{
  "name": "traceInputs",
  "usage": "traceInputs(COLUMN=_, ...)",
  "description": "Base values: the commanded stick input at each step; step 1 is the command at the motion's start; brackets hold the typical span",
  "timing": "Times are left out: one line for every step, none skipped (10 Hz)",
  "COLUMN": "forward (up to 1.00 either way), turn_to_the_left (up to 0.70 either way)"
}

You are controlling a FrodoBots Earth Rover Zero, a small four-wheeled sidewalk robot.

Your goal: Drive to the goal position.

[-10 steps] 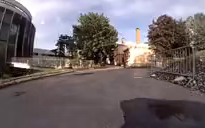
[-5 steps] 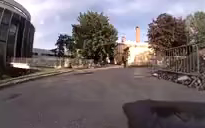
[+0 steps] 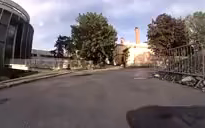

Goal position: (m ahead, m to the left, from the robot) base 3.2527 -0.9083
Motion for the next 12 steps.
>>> traceInputs(forward=0.45, turn_to_the_left=0.0)
traceInputs(forward=0.45, turn_to_the_left=0.0)
traceInputs(forward=0.45, turn_to_the_left=0.0)
traceInputs(forward=0.45, turn_to_the_left=0.0)
traceInputs(forward=0.45, turn_to_the_left=0.0)
traceInputs(forward=0.45, turn_to_the_left=0.0)
traceInputs(forward=0.45, turn_to_the_left=0.0)
traceInputs(forward=0.45, turn_to_the_left=0.0)
traceInputs(forward=0.45, turn_to_the_left=0.0)
traceInputs(forward=0.45, turn_to_the_left=-0.19)
traceInputs(forward=0.45, turn_to_the_left=-0.27)
traceInputs(forward=0.45, turn_to_the_left=-0.13)
